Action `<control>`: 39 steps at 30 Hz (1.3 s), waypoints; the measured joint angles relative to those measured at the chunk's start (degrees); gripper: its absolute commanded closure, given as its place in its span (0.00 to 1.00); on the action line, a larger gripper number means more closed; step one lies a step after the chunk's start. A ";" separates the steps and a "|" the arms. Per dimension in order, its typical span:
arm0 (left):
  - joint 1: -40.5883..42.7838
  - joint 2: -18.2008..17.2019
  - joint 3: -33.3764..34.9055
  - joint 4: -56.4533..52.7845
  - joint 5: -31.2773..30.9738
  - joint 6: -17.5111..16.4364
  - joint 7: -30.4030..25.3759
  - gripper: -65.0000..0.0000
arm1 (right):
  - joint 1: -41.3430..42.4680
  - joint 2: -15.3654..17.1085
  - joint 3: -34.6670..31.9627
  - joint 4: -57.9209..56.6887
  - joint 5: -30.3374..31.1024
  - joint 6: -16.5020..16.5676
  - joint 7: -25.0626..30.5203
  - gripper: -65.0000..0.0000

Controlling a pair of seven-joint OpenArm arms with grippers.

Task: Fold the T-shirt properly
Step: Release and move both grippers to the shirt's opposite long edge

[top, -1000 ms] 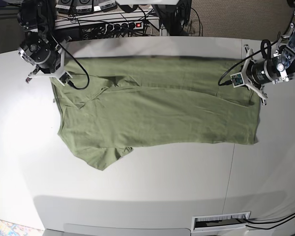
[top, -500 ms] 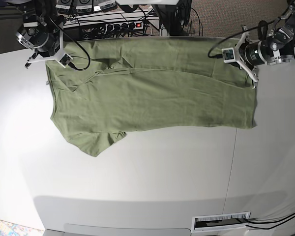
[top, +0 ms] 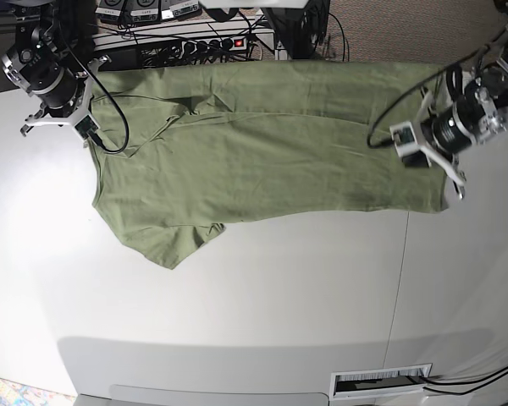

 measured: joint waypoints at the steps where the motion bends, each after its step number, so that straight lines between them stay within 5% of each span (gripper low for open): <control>1: -1.44 0.37 0.00 -2.29 -0.74 -0.13 -0.81 0.97 | 0.31 -0.02 0.00 0.00 0.00 0.02 0.09 1.00; 4: -5.49 2.45 0.09 -10.91 -3.85 -1.16 -3.45 0.83 | 1.79 0.00 0.00 0.00 0.04 0.04 0.02 1.00; 7: -10.19 5.05 0.26 -18.78 -6.25 -5.68 -5.60 0.68 | 3.06 0.00 0.00 0.00 0.20 0.04 0.07 0.99; 9: -13.05 6.40 0.26 -23.12 -9.31 -8.33 -5.79 0.63 | 3.65 0.00 0.00 0.00 0.13 -0.09 0.09 0.87; 11: -15.65 7.10 0.33 -27.43 -11.80 -10.60 -5.75 0.63 | 3.80 0.00 0.00 0.00 0.17 -0.09 0.22 0.81; 19: -23.85 8.04 0.24 -42.21 -23.26 -14.62 -5.57 0.58 | 3.80 0.00 0.00 0.00 0.17 -0.02 0.31 0.80; 27: -26.75 11.17 0.24 -52.35 -35.85 -23.47 -0.96 0.58 | 3.80 -0.02 0.00 0.00 0.17 0.02 0.33 0.80; 39: -26.77 13.92 0.24 -52.94 -38.07 -23.76 2.03 0.58 | 3.78 -0.02 0.00 0.00 0.15 0.02 0.31 0.80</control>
